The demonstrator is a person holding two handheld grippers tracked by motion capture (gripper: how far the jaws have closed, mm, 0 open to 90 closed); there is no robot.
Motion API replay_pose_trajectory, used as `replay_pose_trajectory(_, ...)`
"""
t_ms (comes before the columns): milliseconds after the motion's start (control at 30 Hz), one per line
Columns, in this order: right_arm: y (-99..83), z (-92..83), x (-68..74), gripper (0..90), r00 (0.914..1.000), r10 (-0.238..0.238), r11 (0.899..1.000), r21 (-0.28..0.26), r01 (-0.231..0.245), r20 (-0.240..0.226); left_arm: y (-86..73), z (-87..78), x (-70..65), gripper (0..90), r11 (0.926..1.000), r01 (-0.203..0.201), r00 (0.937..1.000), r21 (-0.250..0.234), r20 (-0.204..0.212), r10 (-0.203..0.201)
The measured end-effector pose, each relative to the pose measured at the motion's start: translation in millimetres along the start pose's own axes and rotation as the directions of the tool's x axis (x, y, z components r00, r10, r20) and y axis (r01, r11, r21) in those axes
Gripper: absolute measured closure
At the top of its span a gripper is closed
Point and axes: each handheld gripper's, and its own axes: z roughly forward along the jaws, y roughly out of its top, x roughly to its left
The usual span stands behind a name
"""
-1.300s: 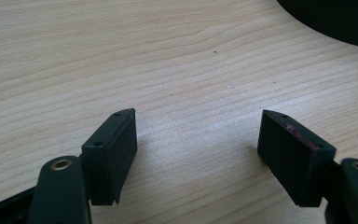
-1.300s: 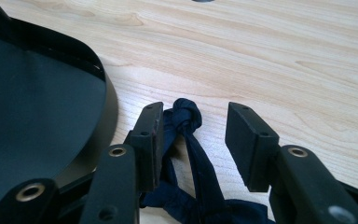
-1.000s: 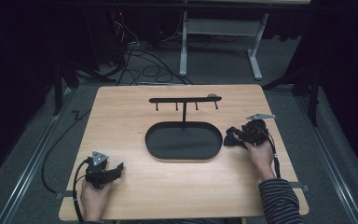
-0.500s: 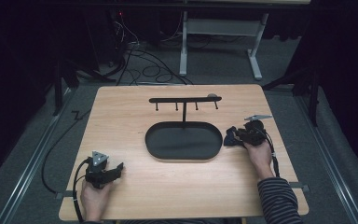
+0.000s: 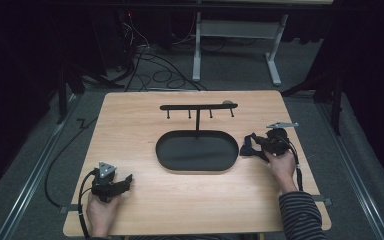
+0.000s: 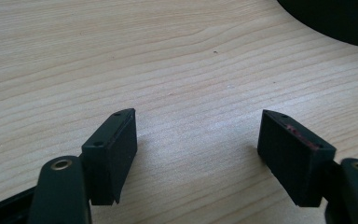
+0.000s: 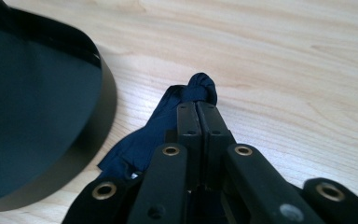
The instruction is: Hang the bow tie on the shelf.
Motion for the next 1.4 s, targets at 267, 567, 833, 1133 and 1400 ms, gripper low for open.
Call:
replay_pose_trajectory(267, 2.5, -19.4, 1.0, 90.0, 1.0, 0.002, 0.998, -0.058, -0.002, -0.007, 0.0, 0.0, 0.0, 28.8, 1.0, 0.0, 1.0, 0.0, 0.0, 0.0)
replay_pose_trajectory(567, 4.4, -35.1, 6.1, 90.0, 0.9999, -0.011, 0.993, -0.114, 0.009, -0.012, 0.0, 0.0, 0.0, 28.8, 1.0, 0.0, 1.0, 0.0, 0.0, 0.0)
replay_pose_trajectory(833, 5.2, -48.7, 7.6, 90.0, 0.9997, -0.024, 0.989, -0.149, 0.022, -0.008, 0.0, 0.0, 0.0, 28.8, 1.0, 0.0, 1.0, 0.0, 0.0, 0.0)
replay_pose_trajectory(1133, 6.4, -67.5, 13.9, 90.0, 0.9985, -0.055, 0.98, -0.189, 0.053, -0.005, 0.0, 0.0, 0.0, 28.8, 1.0, 0.0, 1.0, 0.0, 0.0, 0.0)
replay_pose_trajectory(1400, 5.3, -84.2, 26.3, 90.0, 0.9952, -0.096, 0.97, -0.225, 0.089, -0.02, 0.0, 0.0, 0.0, 28.8, 1.0, 0.0, 1.0, 0.0, 0.0, 0.0)
